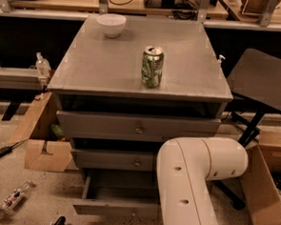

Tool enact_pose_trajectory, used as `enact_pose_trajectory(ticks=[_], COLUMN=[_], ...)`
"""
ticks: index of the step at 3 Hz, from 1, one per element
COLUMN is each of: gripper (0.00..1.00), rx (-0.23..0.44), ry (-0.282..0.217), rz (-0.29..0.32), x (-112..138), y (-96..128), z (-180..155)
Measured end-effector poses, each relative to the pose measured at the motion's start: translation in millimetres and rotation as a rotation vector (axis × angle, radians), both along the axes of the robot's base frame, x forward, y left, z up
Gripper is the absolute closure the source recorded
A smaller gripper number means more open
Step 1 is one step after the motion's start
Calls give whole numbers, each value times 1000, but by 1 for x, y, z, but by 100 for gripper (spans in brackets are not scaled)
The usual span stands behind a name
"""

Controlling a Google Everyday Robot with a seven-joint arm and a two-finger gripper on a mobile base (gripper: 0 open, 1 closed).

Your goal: Open bottom drawer

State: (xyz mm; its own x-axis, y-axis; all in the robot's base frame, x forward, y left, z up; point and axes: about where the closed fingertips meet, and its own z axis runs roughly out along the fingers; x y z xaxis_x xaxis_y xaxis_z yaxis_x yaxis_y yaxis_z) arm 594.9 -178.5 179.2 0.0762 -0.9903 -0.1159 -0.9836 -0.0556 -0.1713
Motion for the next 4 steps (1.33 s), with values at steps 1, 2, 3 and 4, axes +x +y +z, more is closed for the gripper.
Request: enact_pose_trajectory(ticks=[1,2,3,4], gripper=[100,100,100,100], rx=[-5,-20,-37,-37], ry=[18,67,144,152], rz=[-4,-14,-31,-32], x=[-6,-21,-53,-58], y=[-2,-8,-18,-18], z=[-5,-19,-27,-26])
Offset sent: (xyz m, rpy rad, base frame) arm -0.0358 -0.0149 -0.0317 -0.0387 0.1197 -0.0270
